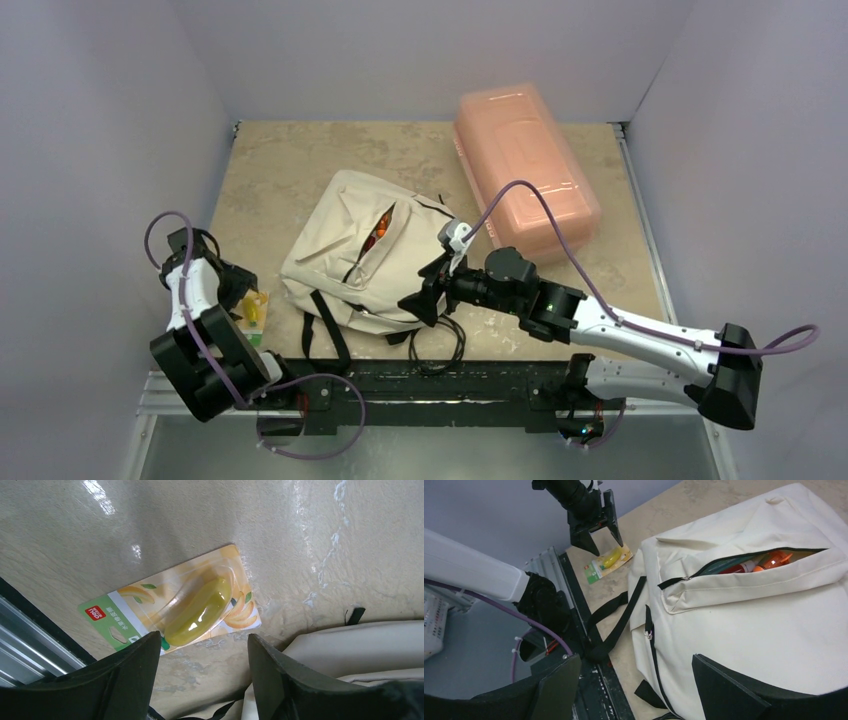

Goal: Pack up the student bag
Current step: Pick up the stationery from the center of the board.

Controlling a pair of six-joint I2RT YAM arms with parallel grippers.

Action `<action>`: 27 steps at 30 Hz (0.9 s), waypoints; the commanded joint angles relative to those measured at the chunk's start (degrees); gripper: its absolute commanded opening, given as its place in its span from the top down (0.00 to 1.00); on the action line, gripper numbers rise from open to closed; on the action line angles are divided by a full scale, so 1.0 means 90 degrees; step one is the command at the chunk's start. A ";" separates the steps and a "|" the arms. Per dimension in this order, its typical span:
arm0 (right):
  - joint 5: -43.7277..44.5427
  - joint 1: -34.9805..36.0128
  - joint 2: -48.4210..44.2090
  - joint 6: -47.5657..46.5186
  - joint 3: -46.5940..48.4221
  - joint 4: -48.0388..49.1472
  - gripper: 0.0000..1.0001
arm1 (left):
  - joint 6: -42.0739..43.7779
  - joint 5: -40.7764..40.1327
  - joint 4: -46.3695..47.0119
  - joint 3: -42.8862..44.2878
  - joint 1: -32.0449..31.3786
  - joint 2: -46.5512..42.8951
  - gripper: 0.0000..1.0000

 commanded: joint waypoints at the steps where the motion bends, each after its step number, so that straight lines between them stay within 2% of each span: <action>1: 0.0325 0.0019 -0.0190 -0.0205 -0.0049 0.0253 0.14 | 0.0080 -0.0277 0.0370 -0.0102 -0.0076 0.0056 0.40; 5: 0.0361 0.0071 -0.0220 -0.0221 -0.0067 0.0231 0.14 | -0.0099 -0.0469 0.0356 -0.0277 -0.0296 0.0275 0.44; 8: 0.0381 0.0108 -0.0221 -0.0235 -0.0063 0.0244 0.14 | -0.0321 -0.0411 0.0539 -0.0489 -0.0540 0.0284 0.51; 12: 0.0412 0.0108 -0.0184 -0.0245 0.0022 0.0153 0.14 | -0.0494 -0.0854 0.0360 -0.0379 -0.0727 0.0436 0.60; 16: 0.0433 0.0108 -0.0136 -0.0263 0.0094 0.0080 0.15 | -0.0402 -0.0800 0.0422 -0.0195 -0.0752 0.0648 0.77; 19: 0.0534 0.0083 -0.0078 -0.0283 0.0117 0.0037 0.15 | -0.0336 -0.0879 0.0288 -0.0089 -0.0794 0.0660 0.86; 22: 0.0538 -0.0033 -0.0024 -0.0252 0.0136 -0.0011 0.15 | -0.0333 -0.1403 -0.0184 0.0111 -0.0790 0.0318 1.00; 24: 0.0515 -0.0123 0.0024 -0.0182 0.0136 0.0001 0.15 | -0.0391 -0.1550 -0.0454 0.0272 -0.0793 -0.0153 1.00; 27: 0.0256 -0.0318 0.0180 -0.0013 0.0202 0.0039 0.14 | -0.0467 -0.1177 -0.0540 0.0497 -0.0964 -0.1266 1.00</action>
